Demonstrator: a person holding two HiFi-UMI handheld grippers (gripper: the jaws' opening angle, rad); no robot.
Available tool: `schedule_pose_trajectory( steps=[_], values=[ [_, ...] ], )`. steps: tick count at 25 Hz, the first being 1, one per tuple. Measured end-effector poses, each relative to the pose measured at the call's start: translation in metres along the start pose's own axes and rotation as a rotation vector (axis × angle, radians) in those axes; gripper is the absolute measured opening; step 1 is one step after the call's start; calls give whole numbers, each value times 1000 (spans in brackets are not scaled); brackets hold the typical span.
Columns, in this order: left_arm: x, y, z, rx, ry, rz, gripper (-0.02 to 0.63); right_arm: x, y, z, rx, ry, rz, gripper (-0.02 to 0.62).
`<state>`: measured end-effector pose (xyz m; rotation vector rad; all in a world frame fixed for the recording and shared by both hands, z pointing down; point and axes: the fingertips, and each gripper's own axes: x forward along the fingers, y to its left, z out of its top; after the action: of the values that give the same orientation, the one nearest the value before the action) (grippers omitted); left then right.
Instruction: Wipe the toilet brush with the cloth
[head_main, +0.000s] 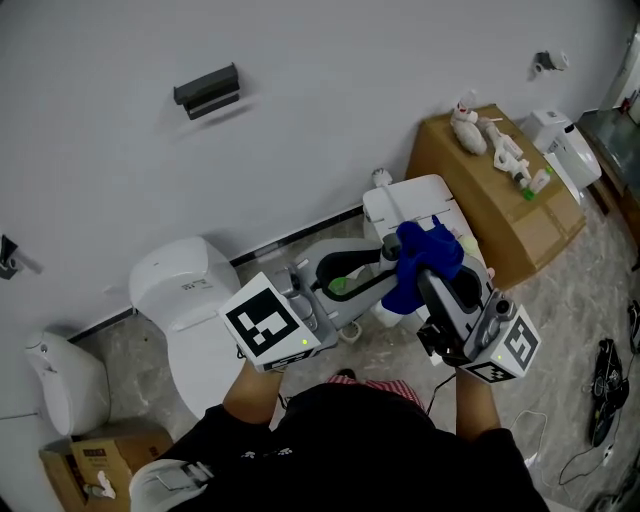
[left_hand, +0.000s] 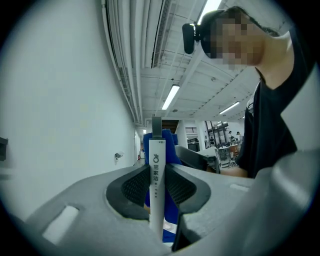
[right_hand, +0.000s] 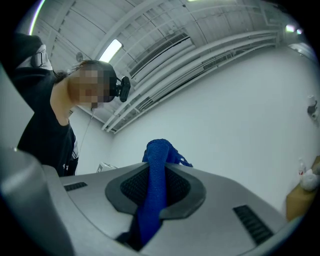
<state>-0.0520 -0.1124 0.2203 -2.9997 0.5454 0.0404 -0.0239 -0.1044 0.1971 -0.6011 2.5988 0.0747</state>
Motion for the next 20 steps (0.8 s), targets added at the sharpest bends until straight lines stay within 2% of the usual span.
schedule_pose_trajectory(
  steps=[11,20],
  values=[
    [6,-2,9,3,-25,-36,95,-7,-4,-5,-10,18,-20,63],
    [7,-1,11,1,-22,-12,95,-9,-3,-8,0,25,-8,63]
  ],
)
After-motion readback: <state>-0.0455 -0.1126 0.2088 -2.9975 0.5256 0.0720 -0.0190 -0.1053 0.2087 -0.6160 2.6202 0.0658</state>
